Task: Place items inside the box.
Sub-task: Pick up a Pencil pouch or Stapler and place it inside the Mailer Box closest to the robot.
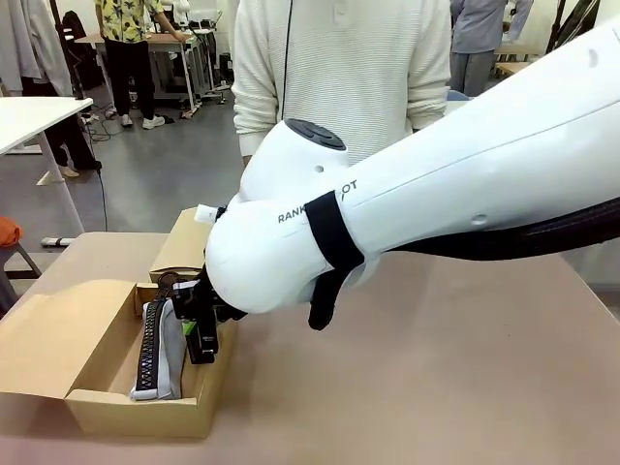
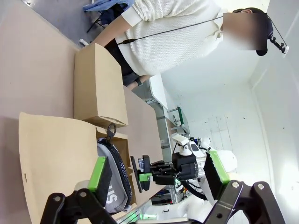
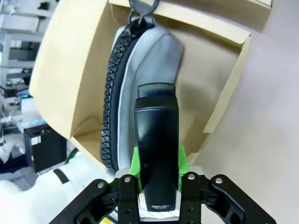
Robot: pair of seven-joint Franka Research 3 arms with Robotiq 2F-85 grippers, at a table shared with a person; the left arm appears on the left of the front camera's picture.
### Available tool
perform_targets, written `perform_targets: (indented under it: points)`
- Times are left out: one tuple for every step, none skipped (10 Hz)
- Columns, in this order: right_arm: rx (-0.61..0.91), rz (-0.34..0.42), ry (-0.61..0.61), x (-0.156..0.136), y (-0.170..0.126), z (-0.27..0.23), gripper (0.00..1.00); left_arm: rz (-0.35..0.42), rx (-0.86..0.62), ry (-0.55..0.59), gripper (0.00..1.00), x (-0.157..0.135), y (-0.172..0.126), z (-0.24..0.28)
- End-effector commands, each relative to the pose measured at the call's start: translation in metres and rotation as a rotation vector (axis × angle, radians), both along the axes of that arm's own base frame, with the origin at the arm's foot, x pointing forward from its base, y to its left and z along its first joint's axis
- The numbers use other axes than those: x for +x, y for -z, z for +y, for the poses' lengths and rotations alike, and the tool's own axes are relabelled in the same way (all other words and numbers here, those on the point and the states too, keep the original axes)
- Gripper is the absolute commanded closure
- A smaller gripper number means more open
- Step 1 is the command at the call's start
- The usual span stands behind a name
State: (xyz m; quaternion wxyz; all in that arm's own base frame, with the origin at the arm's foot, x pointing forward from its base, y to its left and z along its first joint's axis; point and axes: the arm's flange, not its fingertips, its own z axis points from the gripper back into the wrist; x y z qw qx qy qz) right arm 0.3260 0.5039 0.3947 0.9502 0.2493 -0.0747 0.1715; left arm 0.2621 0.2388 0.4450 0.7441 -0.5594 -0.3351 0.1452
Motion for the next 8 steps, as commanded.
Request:
perform_targets:
  points:
    - [-0.004, 0.005, 0.052, 0.008, -0.006, 0.014, 0.68, -0.027, -0.011, -0.002, 0.00, 0.001, -0.002, 0.000]
    - [0.015, 0.022, 0.054, 0.010, -0.007, 0.013, 0.47, -0.027, -0.011, -0.002, 0.00, 0.001, -0.002, 0.000]
    - [0.025, 0.029, 0.055, 0.011, -0.008, 0.012, 0.09, -0.027, -0.011, -0.002, 0.00, 0.001, -0.002, 0.000]
    - [0.036, 0.038, 0.056, 0.012, -0.008, 0.010, 0.00, -0.027, -0.011, -0.002, 0.00, 0.001, -0.002, 0.000]
    - [0.052, 0.043, 0.051, 0.012, -0.008, 0.008, 0.00, -0.027, -0.011, -0.002, 0.00, 0.001, -0.002, 0.000]
    - [0.060, 0.041, 0.057, 0.012, -0.009, 0.007, 0.00, -0.027, -0.011, -0.002, 0.00, 0.001, -0.002, 0.000]
    - [0.067, 0.048, 0.063, 0.013, -0.008, 0.004, 0.00, -0.027, -0.011, -0.002, 0.00, 0.001, -0.002, 0.000]
    - [0.070, 0.051, 0.071, 0.015, -0.008, 0.001, 0.00, -0.027, -0.011, -0.002, 0.00, 0.001, -0.002, 0.000]
